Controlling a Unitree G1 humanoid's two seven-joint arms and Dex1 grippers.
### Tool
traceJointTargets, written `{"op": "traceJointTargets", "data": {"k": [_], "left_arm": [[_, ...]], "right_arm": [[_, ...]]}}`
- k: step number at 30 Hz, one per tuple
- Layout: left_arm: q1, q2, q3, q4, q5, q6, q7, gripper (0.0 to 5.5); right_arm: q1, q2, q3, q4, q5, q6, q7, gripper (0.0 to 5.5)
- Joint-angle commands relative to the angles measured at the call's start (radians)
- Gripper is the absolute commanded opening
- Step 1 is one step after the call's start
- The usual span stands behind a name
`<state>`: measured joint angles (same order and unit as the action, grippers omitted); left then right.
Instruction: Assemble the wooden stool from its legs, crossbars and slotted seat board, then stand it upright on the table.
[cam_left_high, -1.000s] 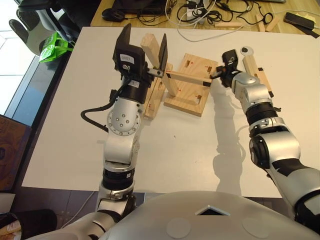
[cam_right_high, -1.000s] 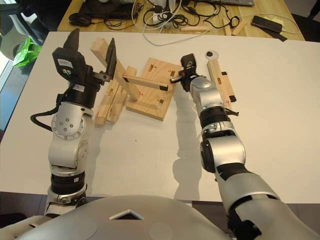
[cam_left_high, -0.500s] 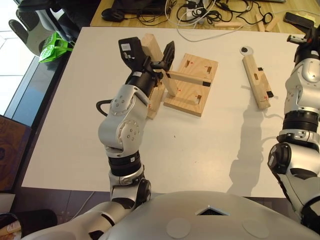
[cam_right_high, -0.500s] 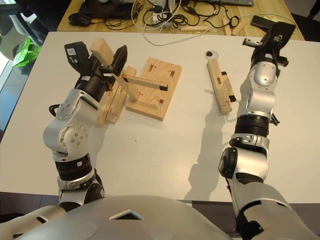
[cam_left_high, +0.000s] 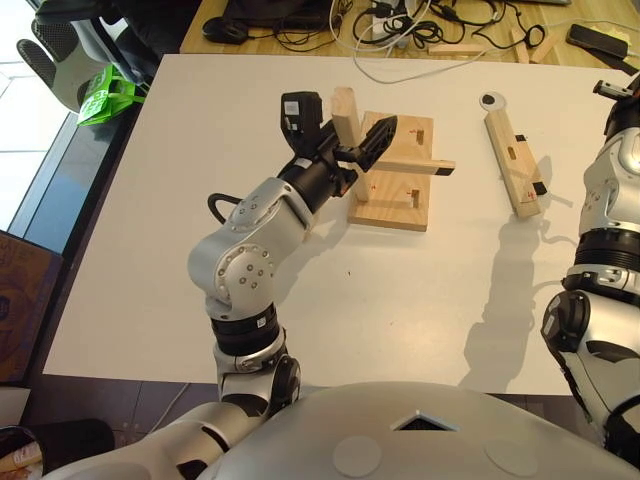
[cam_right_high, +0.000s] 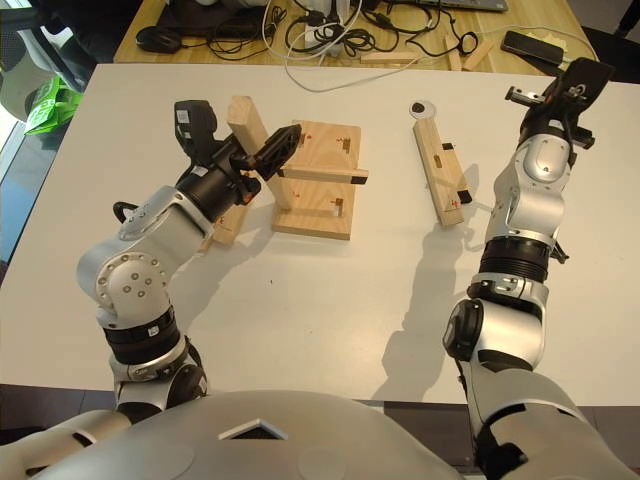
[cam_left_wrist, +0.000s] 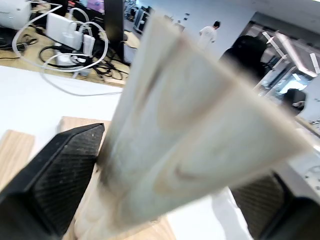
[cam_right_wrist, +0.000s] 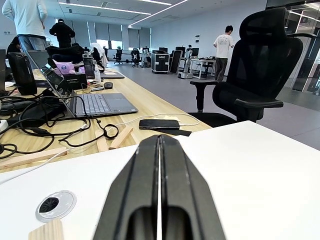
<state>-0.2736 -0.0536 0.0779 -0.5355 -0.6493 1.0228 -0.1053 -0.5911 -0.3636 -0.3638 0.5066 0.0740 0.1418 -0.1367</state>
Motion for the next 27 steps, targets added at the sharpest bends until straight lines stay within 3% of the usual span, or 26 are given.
{"op": "traceJointTargets", "data": {"k": [1, 4, 9, 13, 18, 20, 27], "left_arm": [[-0.01, -0.024, 0.011, -0.051, -0.095, 0.033, 0.001, 4.02], [-0.015, -0.002, 0.034, -0.079, -0.134, 0.036, 0.018, 4.02], [-0.093, 0.14, 0.135, -0.053, -0.09, -0.04, 0.019, 4.02], [-0.19, 0.481, 0.121, 0.248, 0.229, -0.149, 0.037, 4.28], [-0.149, 0.802, -0.097, 0.448, 0.349, -0.117, -0.273, 4.99], [-0.104, 0.844, -0.142, 0.46, 0.372, -0.119, -0.335, 5.39], [0.027, 0.827, -0.217, 0.429, 0.421, -0.103, -0.38, 5.39]], "right_arm": [[0.039, -0.028, 0.026, -0.009, 0.005, 0.084, 0.059, 0.0], [0.089, -0.053, 0.052, -0.083, 0.014, 0.2, 0.135, 0.0], [0.24, -0.11, 0.119, -0.407, 0.025, 0.362, 0.28, 0.0], [0.278, -0.089, 0.078, -0.52, 0.026, 0.398, 0.252, 0.0], [0.294, -0.028, 0.011, -0.562, 0.043, 0.409, 0.169, 0.0], [0.312, 0.006, -0.006, -0.585, 0.052, 0.413, 0.138, 0.0], [0.346, 0.114, 0.0, -0.637, 0.074, 0.414, 0.078, 0.0]]}}
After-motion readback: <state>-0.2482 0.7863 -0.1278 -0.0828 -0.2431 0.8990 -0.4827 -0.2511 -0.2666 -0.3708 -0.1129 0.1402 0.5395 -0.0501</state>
